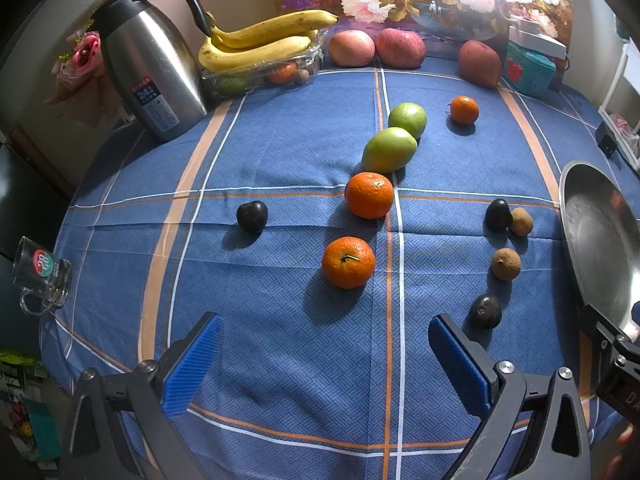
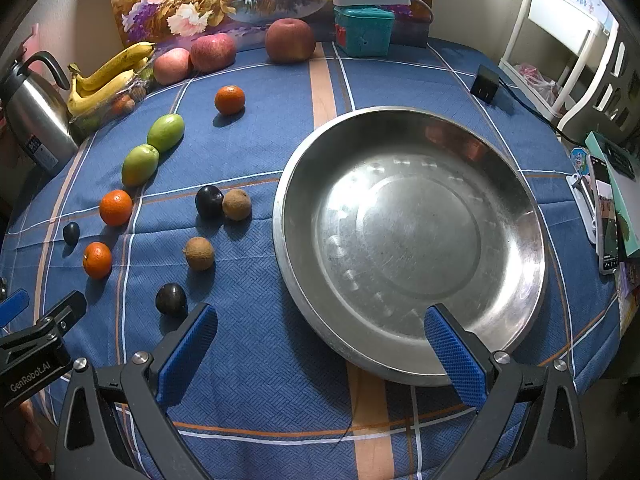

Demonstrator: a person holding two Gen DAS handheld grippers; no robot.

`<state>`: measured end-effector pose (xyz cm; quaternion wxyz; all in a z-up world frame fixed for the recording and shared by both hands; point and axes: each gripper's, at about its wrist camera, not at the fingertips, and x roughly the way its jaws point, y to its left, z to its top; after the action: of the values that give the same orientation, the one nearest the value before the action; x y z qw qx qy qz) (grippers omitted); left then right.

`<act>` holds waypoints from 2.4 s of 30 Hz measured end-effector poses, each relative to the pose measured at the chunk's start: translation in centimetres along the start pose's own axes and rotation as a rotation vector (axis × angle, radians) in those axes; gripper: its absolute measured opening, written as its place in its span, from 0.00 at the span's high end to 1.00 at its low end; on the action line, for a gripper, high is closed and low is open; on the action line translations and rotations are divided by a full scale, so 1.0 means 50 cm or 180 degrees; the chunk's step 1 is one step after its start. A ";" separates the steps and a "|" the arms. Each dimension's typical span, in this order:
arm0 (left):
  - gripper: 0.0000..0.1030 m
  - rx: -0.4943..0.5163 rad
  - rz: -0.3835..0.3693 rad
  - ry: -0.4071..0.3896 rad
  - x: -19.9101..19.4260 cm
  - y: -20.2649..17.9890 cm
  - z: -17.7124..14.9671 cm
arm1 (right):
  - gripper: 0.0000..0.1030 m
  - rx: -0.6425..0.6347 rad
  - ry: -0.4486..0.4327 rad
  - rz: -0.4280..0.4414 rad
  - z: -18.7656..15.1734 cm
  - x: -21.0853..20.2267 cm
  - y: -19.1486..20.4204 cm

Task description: Organize fruits

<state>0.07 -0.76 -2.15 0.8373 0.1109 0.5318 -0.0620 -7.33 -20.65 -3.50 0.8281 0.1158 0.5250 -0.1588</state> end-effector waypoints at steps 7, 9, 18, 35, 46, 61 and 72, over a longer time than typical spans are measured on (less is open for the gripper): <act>0.00 -0.0019 -0.0043 0.0009 0.001 0.000 -0.002 | 0.00 -0.0003 0.0000 -0.0002 0.000 0.000 0.000; 0.00 -0.0053 -0.0124 0.0042 0.005 -0.001 0.001 | 0.00 -0.0018 -0.0004 -0.0001 0.001 0.000 0.001; 0.00 -0.0329 -0.0327 0.0011 0.005 0.015 0.048 | 0.00 -0.0272 -0.0053 -0.0032 0.010 -0.010 0.036; 0.00 -0.0770 -0.0627 -0.0103 0.042 0.061 0.124 | 0.00 -0.0103 -0.0045 0.0399 0.076 0.001 0.104; 0.00 -0.0824 -0.0519 -0.0176 0.057 0.097 0.123 | 0.01 -0.0054 0.0096 0.0481 0.082 0.027 0.156; 0.01 -0.0580 -0.0494 0.0229 0.106 0.060 0.107 | 0.34 -0.0191 0.0405 0.0566 0.044 0.076 0.194; 0.29 -0.0571 -0.0705 0.0557 0.145 0.038 0.094 | 0.55 -0.0253 0.0626 0.0532 0.033 0.107 0.213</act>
<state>7.73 0.00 -6.57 0.7823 -0.0187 0.6151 -0.0963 0.28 -12.15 -7.40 0.7869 0.1413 0.5980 -0.0562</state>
